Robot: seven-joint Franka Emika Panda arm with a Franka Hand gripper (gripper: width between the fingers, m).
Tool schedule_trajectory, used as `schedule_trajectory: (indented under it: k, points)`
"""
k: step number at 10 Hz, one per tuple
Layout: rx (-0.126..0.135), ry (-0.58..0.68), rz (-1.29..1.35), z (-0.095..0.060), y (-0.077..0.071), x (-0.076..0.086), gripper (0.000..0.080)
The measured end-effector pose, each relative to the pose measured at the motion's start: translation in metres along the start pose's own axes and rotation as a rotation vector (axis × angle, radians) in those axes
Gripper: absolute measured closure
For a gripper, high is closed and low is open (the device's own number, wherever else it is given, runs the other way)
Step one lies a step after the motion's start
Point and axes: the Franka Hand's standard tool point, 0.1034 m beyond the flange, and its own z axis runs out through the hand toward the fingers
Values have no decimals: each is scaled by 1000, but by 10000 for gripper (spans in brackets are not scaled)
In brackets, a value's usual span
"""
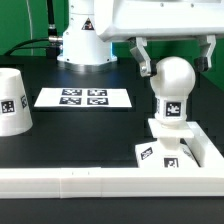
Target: Assemble lamp
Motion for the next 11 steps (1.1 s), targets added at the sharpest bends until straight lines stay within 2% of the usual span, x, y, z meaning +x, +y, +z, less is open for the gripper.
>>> schedule_trajectory:
  k: [1, 2, 3, 4, 7, 11]
  points:
    - [12, -41, -1, 1, 0, -1, 101]
    - [34, -130, -9, 2, -1, -8, 101]
    - [42, -182, -19, 1, 2, -8, 101]
    - [29, -148, -26, 3, 7, -4, 101]
    - [22, -144, -47, 3, 12, -5, 101]
    - [25, -153, -53, 9, 14, -8, 101]
